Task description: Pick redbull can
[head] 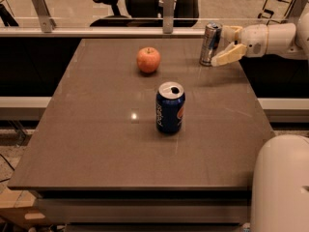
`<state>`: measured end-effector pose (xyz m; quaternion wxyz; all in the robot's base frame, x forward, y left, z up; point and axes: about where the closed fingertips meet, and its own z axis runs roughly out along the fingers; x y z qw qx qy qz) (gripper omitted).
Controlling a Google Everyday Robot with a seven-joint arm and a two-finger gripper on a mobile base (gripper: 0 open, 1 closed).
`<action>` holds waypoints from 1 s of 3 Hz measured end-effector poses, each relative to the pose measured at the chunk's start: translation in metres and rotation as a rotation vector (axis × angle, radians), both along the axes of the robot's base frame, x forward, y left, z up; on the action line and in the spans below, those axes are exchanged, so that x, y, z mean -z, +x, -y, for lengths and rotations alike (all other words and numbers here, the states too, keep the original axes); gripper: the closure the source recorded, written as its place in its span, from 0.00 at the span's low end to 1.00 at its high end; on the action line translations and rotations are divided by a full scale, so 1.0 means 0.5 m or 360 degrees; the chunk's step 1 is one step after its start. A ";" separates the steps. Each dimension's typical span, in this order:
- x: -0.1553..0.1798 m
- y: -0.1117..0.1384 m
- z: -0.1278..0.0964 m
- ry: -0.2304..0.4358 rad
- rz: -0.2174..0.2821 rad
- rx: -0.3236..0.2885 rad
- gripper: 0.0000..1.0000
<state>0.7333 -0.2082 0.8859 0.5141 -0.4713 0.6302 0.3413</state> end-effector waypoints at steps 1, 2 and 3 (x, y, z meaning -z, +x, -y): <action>-0.008 0.001 -0.021 0.0000 0.0016 -0.0044 0.00; -0.010 0.004 -0.038 0.0008 0.0015 -0.0073 0.00; -0.008 0.009 -0.047 0.0017 0.0023 -0.0089 0.18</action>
Offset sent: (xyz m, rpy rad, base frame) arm 0.0084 0.0147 0.0112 0.0067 -0.0105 0.0628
